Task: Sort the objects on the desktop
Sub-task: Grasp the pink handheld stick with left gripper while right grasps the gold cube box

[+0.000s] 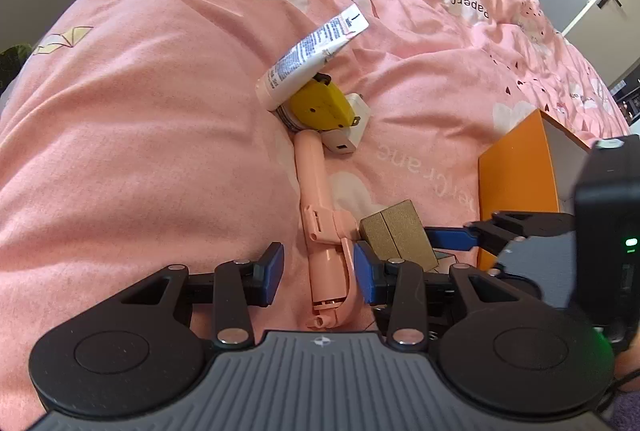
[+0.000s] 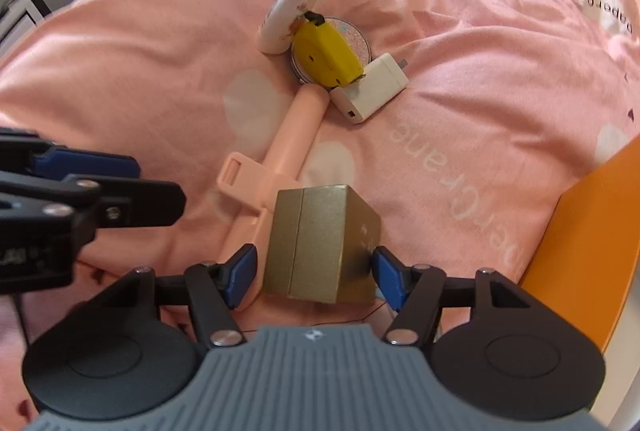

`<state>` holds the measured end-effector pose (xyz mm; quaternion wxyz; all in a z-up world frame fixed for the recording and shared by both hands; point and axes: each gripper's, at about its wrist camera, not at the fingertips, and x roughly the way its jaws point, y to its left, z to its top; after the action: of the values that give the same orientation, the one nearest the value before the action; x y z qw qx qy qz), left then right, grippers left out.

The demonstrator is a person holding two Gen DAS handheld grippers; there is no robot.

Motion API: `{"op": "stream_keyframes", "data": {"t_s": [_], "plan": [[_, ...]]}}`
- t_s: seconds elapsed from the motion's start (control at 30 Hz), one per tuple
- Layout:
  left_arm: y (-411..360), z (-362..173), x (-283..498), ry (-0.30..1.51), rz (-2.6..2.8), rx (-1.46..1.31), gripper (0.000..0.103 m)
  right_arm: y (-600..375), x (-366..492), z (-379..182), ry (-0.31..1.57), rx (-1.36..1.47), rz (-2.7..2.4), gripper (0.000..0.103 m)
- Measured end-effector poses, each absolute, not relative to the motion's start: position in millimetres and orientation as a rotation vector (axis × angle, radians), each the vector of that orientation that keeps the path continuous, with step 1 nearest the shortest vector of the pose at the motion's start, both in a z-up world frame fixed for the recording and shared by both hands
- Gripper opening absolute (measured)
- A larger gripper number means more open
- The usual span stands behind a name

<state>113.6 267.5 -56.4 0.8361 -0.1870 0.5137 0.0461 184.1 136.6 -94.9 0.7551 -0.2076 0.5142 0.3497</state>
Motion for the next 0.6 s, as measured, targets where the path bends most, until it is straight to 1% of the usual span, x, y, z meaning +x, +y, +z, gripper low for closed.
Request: {"op": "stream_keyframes", "data": {"t_s": [0.03, 0.1, 0.27, 0.47, 0.6], "plan": [[266.7, -57.1, 114.4, 1.088, 0.092, -0.397, 0.044, 138.1, 184.9, -98.0, 1.119, -0.469, 0.752, 0.063], [265.1, -58.5, 116.5, 1.092, 0.081, -0.395, 0.044, 135.1, 190.1, -99.3, 1.136, -0.453, 0.742, 0.062], [256.5, -65.1, 125.7, 1.117, 0.066, -0.375, 0.043, 119.5, 199.9, -86.8, 1.148, -0.390, 0.726, 0.050], [247.3, -78.9, 139.4, 1.175, 0.062, -0.361, 0.044, 94.3, 206.0, -59.2, 1.080, -0.315, 0.708, 0.048], [242.9, -93.6, 150.6, 1.217, 0.086, -0.373, 0.045, 68.9, 212.9, -32.0, 1.030, -0.187, 0.729, 0.048]]}}
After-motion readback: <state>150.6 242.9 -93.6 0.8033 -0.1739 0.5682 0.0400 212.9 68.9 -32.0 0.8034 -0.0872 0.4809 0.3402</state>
